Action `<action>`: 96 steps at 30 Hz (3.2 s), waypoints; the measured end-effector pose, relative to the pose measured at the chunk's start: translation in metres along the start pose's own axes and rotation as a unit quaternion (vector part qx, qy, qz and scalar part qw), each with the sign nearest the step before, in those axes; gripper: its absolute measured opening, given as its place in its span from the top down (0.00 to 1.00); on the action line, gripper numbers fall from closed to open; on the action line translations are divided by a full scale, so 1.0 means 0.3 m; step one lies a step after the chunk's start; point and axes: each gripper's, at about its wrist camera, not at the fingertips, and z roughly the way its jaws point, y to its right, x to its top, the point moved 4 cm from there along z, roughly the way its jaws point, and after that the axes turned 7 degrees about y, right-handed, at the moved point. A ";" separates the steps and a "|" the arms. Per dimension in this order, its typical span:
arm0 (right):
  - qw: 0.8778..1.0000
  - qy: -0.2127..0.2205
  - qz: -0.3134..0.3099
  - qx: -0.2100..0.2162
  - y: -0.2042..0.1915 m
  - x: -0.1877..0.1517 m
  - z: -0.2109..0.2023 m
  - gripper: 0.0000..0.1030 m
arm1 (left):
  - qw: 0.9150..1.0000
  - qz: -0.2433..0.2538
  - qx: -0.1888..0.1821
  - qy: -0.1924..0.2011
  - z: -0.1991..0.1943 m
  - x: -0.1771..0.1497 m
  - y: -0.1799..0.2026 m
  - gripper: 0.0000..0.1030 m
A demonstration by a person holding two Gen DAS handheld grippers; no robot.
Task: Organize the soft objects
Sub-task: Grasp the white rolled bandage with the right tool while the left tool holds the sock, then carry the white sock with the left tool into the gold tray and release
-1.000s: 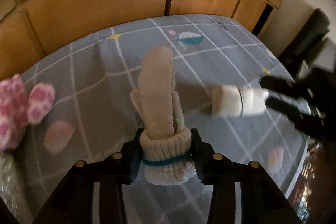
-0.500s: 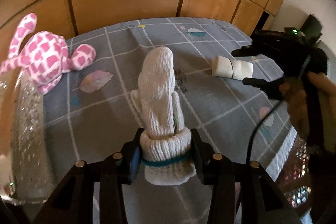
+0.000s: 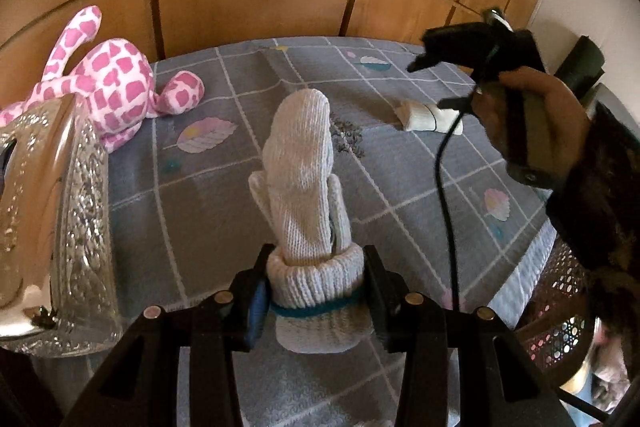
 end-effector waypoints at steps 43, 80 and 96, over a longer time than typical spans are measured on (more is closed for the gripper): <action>0.975 -0.001 -0.195 -0.108 -0.077 -0.148 0.110 0.49 | 1.000 -0.018 0.012 0.021 -0.030 0.233 -0.076 0.59; 0.944 0.017 -0.292 -0.151 -0.142 -0.213 0.111 0.49 | 0.923 -0.226 0.288 0.117 -0.667 0.047 -1.056 0.59; 0.930 0.036 -0.328 -0.163 -0.166 -0.247 0.107 0.50 | 0.882 -0.338 0.312 0.101 -0.874 -0.581 -1.022 0.59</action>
